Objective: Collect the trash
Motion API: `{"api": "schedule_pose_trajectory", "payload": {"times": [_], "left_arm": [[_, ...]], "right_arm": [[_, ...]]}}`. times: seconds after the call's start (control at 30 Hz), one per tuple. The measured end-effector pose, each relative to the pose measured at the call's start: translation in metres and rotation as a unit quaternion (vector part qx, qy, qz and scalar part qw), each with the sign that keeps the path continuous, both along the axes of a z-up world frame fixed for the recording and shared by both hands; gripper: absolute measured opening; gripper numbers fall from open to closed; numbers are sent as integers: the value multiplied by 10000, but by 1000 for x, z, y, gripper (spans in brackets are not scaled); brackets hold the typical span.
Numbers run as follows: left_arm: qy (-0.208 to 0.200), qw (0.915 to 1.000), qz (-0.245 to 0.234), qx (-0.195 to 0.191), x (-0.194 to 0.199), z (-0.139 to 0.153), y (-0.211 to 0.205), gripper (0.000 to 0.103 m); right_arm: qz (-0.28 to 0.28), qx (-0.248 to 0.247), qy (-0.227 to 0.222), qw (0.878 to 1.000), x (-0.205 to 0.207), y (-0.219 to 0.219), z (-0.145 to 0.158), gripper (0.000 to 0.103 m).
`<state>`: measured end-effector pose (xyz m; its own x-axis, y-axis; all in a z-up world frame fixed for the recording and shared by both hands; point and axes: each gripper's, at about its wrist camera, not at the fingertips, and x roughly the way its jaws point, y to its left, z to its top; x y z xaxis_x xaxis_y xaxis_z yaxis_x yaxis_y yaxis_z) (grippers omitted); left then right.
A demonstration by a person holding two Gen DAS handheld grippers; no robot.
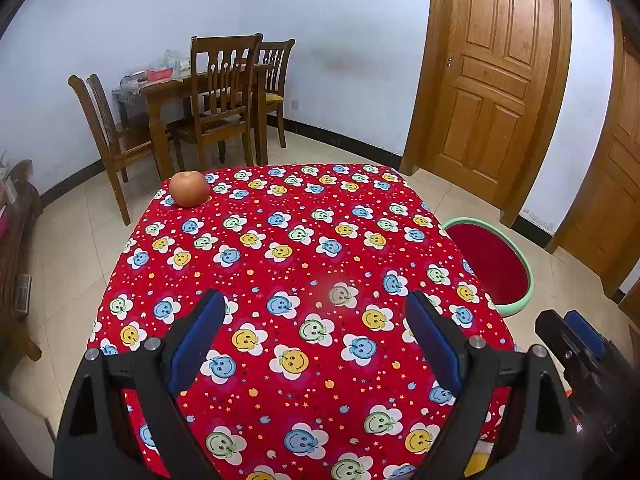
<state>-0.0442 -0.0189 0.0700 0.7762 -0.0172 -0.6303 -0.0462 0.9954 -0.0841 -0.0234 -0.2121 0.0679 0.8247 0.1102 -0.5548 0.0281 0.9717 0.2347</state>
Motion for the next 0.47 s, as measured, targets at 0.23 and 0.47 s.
{"api": "schedule_pose_trajectory", "payload": {"times": [0.23, 0.47], "left_arm": [[0, 10000, -2, 0, 0, 1, 0, 91], [0, 10000, -2, 6, -1, -1, -1, 91]], "right_arm": [[1, -4, -20, 10000, 0, 0, -1, 77], [-2, -3, -22, 10000, 0, 0, 0, 77]]}}
